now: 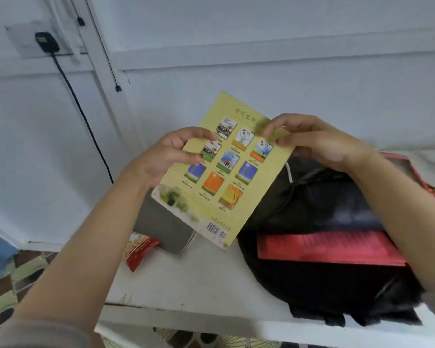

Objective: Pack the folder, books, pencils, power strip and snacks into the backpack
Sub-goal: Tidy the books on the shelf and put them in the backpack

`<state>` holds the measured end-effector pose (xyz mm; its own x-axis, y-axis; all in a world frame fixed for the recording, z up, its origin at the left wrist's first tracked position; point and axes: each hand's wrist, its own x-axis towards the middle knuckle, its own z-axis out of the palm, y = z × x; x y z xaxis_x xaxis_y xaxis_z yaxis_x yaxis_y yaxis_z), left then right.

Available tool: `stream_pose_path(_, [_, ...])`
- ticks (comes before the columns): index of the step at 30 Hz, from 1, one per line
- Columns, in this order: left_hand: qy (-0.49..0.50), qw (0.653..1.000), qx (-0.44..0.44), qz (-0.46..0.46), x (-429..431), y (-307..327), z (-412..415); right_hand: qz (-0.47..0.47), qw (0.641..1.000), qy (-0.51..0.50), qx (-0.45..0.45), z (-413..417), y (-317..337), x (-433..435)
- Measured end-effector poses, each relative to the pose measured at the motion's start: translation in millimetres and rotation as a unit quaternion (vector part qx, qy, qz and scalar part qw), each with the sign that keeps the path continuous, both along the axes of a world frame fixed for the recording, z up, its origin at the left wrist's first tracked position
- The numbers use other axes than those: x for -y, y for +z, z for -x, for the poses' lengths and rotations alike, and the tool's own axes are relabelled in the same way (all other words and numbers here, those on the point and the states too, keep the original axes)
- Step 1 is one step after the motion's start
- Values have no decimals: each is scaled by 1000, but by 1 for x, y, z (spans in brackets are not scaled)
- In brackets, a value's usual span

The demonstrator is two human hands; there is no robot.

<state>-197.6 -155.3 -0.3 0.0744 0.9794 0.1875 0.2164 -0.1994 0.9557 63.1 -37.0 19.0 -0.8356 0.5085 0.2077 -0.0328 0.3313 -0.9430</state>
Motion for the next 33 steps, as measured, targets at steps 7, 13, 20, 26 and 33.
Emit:
stream_pose_path(7, [-140, 981, -129, 35, -22, 31, -18, 51, 992, 38, 105, -27, 1, 14])
stream_pose_path(13, [-218, 957, -154, 116, -48, 39, -50, 59, 996, -48, 42, -53, -16, 45])
stream_pose_path(20, [38, 949, -265, -166, -62, 16, -107, 186, 907, -323, -198, -82, -61, 79])
stream_pose_path(26, [-42, 820, -341, -459, -37, -63, -129, 299, 750, -465, -364, -113, -81, 99])
stream_pose_path(33, [-120, 707, -580, -386, -48, -108, -138, 317, 686, -516, -403, -141, -96, 121])
